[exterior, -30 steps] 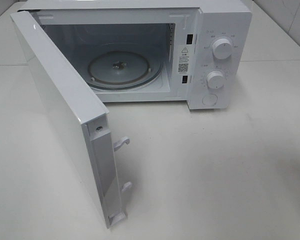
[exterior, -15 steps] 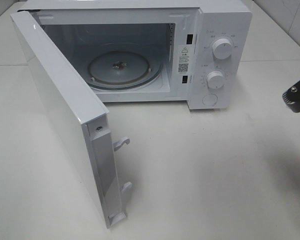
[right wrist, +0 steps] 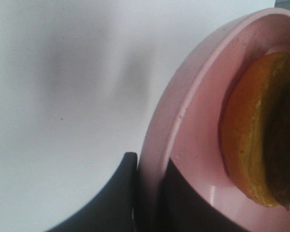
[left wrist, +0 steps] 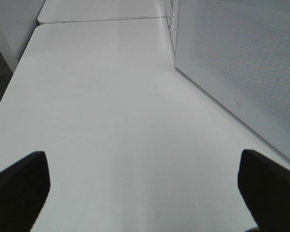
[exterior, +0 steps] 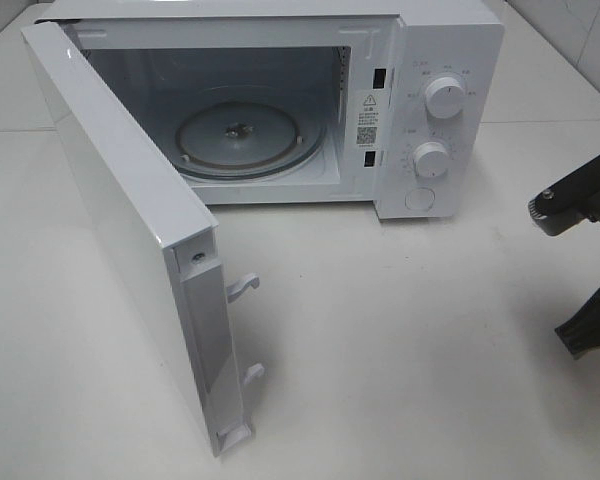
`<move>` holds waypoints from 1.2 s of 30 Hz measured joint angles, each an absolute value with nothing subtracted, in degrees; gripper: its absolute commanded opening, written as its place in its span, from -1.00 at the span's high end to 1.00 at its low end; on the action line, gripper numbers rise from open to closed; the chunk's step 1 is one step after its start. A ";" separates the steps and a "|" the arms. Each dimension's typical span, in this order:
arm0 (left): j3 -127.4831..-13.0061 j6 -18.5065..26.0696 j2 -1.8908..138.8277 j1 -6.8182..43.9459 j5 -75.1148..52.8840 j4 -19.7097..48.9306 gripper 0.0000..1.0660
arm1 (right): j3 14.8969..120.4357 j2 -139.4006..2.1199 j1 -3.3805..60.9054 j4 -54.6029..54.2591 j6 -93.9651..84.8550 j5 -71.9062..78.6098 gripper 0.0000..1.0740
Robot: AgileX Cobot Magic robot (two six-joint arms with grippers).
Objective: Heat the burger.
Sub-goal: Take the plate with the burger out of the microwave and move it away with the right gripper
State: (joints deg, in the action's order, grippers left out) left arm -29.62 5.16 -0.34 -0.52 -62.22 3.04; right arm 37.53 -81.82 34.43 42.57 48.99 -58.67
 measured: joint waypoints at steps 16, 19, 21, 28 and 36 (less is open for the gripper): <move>-29.62 5.16 -0.34 -0.52 -62.22 3.04 -0.84 | 37.24 -89.38 30.48 45.32 56.09 -51.17 0.98; -29.62 5.16 -0.34 -0.52 -62.22 3.04 -0.84 | 36.61 -89.78 30.48 46.07 57.98 -49.50 0.98; -29.62 5.16 -0.34 -0.52 -62.22 3.04 -0.84 | 36.04 -89.90 30.48 46.58 59.30 -48.87 0.98; -29.62 5.16 -0.34 -0.52 -62.22 3.04 -0.84 | 33.69 -91.73 30.42 50.02 64.00 -48.01 0.97; -29.62 5.16 -0.34 -0.52 -62.22 3.04 -0.84 | 32.66 -94.65 30.42 52.25 68.41 -44.81 0.96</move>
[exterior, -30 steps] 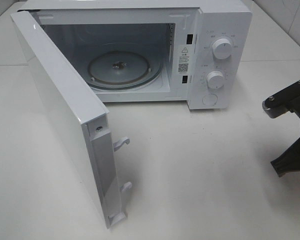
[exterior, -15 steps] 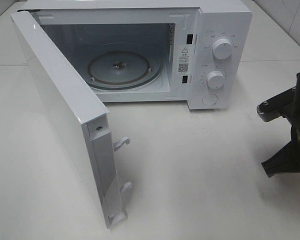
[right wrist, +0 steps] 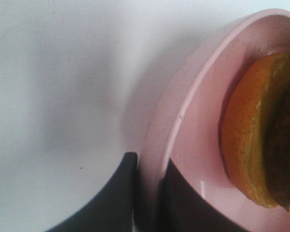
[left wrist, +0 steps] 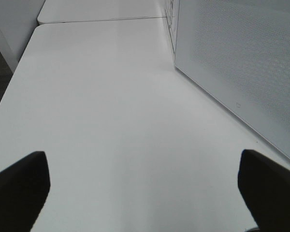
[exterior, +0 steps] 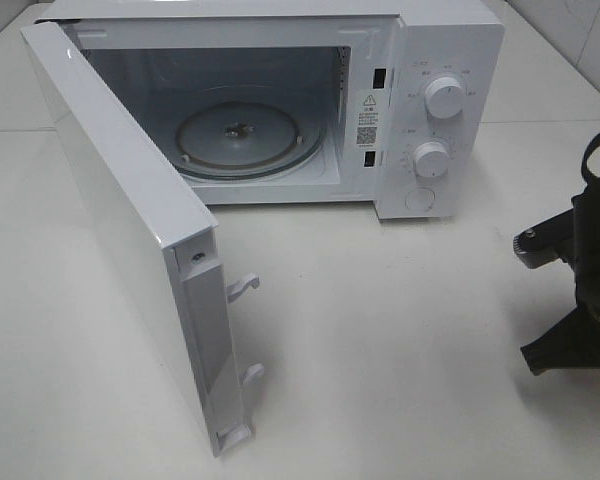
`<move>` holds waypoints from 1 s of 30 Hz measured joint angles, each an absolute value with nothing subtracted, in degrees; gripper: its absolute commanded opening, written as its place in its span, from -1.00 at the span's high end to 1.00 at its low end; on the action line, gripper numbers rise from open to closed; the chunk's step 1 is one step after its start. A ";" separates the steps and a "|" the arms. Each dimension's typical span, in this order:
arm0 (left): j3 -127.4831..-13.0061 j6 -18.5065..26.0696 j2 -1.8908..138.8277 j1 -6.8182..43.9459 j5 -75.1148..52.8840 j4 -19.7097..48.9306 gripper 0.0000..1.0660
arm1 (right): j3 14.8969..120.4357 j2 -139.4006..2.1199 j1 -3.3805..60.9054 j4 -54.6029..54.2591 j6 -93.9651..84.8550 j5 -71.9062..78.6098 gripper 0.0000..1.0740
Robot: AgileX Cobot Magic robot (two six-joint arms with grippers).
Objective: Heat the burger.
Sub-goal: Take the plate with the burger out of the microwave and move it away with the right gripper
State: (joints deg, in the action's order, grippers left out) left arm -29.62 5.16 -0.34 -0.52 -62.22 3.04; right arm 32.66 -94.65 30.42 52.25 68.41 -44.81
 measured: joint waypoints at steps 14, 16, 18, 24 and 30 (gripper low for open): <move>-29.62 5.16 -0.34 -0.52 -62.22 3.04 -0.84 | 32.66 -99.24 30.42 59.13 75.92 -42.23 0.95; -29.62 5.16 -0.34 -0.52 -62.22 3.04 -0.84 | 32.66 -99.29 30.31 60.16 76.89 -42.23 0.94; -29.62 5.16 -0.34 -0.52 -62.22 3.04 -0.84 | 32.66 -99.29 29.74 60.96 77.12 -41.83 0.94; -29.62 5.16 -0.34 -0.52 -62.22 3.04 -0.84 | 32.66 -99.29 26.24 61.48 77.41 -39.25 0.93; -29.62 5.16 -0.34 -0.52 -62.22 3.04 -0.84 | 32.54 -99.41 25.78 61.82 77.46 -39.13 0.94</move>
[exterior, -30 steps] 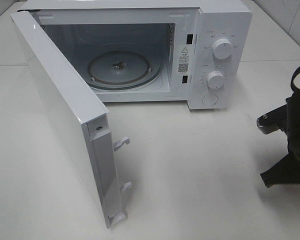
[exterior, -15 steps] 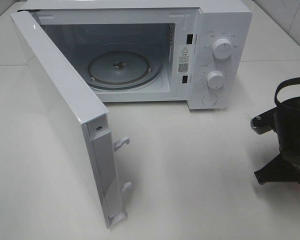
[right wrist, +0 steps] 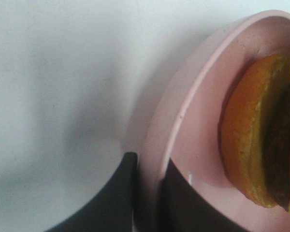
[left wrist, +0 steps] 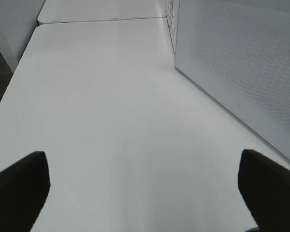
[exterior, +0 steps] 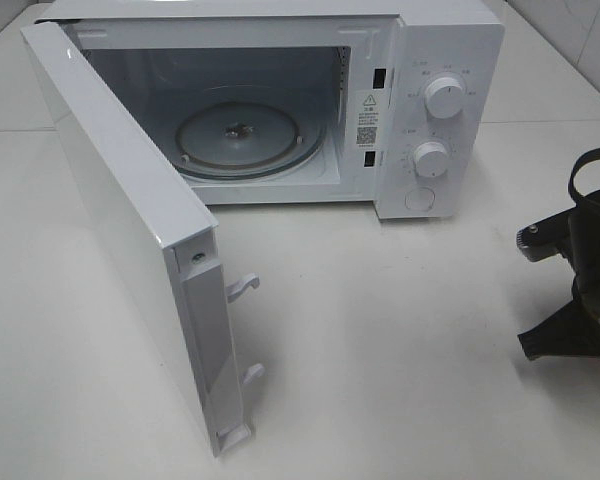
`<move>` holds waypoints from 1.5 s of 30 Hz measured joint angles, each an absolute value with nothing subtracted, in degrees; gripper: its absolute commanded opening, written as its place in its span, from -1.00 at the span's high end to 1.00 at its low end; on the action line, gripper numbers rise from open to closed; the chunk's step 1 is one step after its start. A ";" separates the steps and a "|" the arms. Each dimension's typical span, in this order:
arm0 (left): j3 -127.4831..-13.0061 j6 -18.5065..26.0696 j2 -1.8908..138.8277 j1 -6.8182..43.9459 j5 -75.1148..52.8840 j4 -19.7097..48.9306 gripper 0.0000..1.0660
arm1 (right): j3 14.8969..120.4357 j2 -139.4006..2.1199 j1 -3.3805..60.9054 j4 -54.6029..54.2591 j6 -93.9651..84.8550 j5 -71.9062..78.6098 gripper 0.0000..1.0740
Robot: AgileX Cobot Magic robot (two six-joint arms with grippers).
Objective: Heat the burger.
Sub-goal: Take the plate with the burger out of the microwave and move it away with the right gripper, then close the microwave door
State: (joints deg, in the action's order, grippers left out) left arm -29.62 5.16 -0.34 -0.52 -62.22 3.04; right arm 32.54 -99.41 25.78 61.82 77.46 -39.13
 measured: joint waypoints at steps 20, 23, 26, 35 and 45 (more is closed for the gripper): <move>-29.62 5.16 -0.34 -0.52 -62.22 3.04 -0.84 | 32.60 -107.03 25.78 65.55 80.33 -39.82 0.47; -29.62 5.16 -0.34 -0.52 -62.22 3.04 -0.84 | 32.60 -105.88 25.78 64.92 78.61 -39.25 0.15; -29.62 5.16 -0.34 -0.52 -62.22 3.04 -0.84 | 32.60 -103.82 25.78 63.08 75.92 -38.04 0.00; -29.62 5.16 -0.34 -0.52 -62.22 3.04 -0.84 | 32.49 -92.99 25.78 59.42 72.25 -37.24 -0.12; -29.62 5.16 -0.34 -0.52 -62.22 3.04 -0.84 | 32.54 -75.00 25.78 45.21 55.29 -28.48 -0.27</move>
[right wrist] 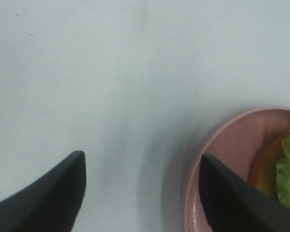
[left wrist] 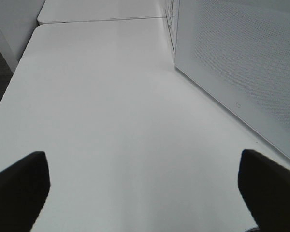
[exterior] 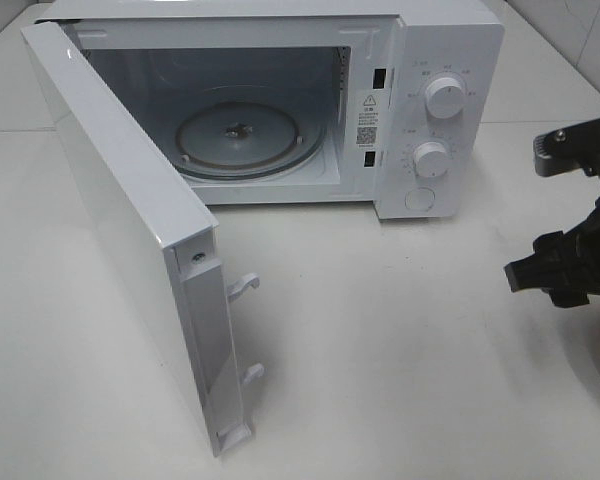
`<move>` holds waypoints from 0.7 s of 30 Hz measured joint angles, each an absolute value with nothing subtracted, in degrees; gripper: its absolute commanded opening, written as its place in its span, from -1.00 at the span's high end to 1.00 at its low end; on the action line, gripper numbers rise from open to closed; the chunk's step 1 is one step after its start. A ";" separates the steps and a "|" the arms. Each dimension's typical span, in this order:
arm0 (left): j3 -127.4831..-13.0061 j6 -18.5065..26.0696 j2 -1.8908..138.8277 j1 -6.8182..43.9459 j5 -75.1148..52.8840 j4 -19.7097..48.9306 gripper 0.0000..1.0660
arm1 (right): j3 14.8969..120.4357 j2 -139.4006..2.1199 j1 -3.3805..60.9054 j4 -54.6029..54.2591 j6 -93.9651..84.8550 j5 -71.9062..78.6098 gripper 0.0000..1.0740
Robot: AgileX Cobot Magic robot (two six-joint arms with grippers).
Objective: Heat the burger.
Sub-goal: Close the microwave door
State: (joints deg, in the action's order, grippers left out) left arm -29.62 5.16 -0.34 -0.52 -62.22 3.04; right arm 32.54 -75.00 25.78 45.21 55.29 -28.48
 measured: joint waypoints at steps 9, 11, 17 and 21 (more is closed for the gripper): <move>-29.62 5.16 -0.34 -0.52 -62.22 3.04 -0.84 | 32.54 -60.73 25.78 20.11 25.78 -28.30 -0.27; -29.62 5.16 -0.34 -0.52 -62.22 3.04 -0.84 | 32.54 -59.70 25.78 17.48 22.40 -28.93 -0.27; -29.62 5.16 -0.34 -0.52 -62.22 3.04 -0.84 | 32.54 -50.76 25.78 9.91 11.40 -34.66 -0.27; -29.62 5.16 -0.34 -0.52 -62.22 3.04 -0.84 | 32.54 -45.72 25.78 8.88 10.89 -39.53 -0.27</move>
State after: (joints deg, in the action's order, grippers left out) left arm -29.62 5.16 -0.34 -0.52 -62.22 3.04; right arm 32.54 -45.72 25.78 8.88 10.89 -39.53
